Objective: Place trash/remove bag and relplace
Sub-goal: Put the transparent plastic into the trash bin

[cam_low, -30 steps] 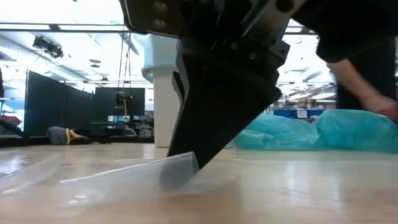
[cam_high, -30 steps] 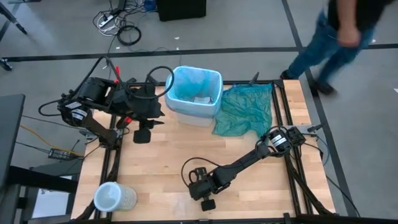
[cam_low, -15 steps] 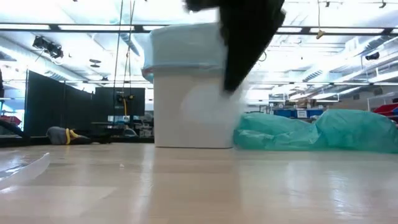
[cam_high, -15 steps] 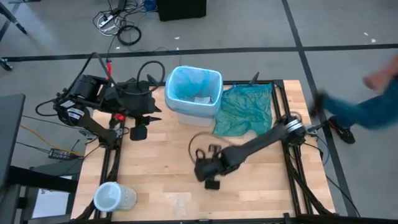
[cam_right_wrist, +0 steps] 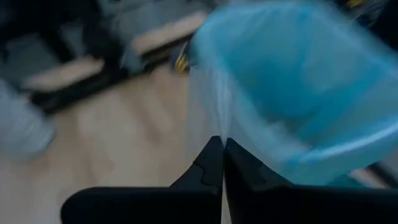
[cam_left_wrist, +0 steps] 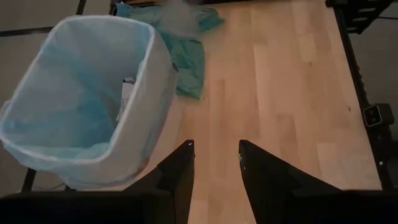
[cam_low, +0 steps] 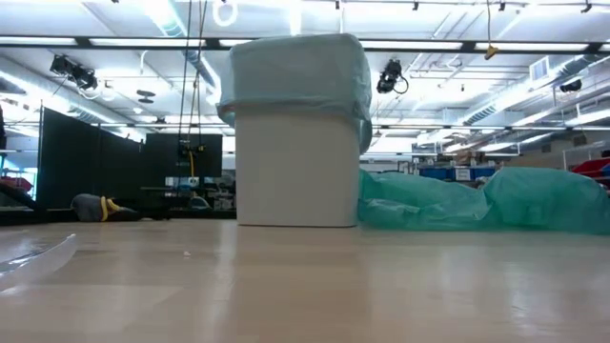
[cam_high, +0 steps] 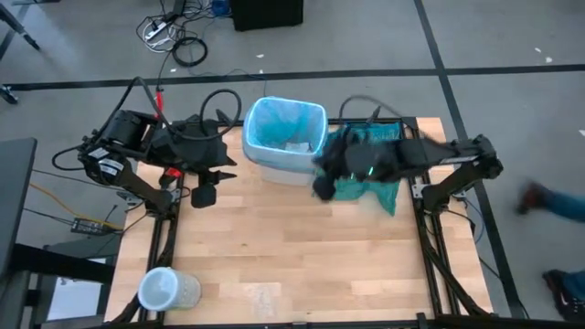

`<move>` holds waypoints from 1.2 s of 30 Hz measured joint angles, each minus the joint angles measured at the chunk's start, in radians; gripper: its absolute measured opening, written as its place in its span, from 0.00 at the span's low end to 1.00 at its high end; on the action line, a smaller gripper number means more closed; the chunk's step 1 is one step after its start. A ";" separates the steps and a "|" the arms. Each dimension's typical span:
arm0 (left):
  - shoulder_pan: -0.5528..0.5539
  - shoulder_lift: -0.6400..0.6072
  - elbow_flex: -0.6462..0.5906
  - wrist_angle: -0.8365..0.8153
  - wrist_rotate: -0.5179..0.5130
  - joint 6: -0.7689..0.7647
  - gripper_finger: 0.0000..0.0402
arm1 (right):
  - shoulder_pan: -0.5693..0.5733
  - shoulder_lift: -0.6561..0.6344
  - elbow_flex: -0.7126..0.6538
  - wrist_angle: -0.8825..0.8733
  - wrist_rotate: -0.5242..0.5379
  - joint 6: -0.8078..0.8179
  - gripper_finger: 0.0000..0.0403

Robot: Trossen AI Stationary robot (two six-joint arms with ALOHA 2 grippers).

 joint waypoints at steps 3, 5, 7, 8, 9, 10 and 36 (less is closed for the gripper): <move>0.000 0.000 0.000 0.003 0.013 0.000 0.34 | -0.071 -0.029 0.000 0.068 0.009 -0.064 0.00; 0.000 0.000 0.000 0.010 0.013 0.001 0.34 | -0.118 -0.033 0.000 0.108 0.001 -0.097 0.00; 0.000 0.001 0.000 0.027 0.013 0.007 0.34 | -0.170 -0.031 0.000 0.135 -0.038 -0.124 0.00; 0.000 0.002 0.000 0.037 0.013 0.015 0.34 | -0.194 -0.028 0.000 0.140 -0.064 -0.128 0.00; 0.000 0.002 0.000 0.040 0.013 0.024 0.34 | -0.217 -0.018 0.000 0.144 -0.085 -0.129 0.00; 0.000 0.002 0.000 0.042 0.014 0.024 0.34 | -0.236 -0.012 0.000 0.147 -0.103 -0.129 0.00; -0.017 0.010 -0.040 0.110 0.167 -0.051 0.34 | -0.308 0.036 0.048 0.114 -0.262 -0.347 0.55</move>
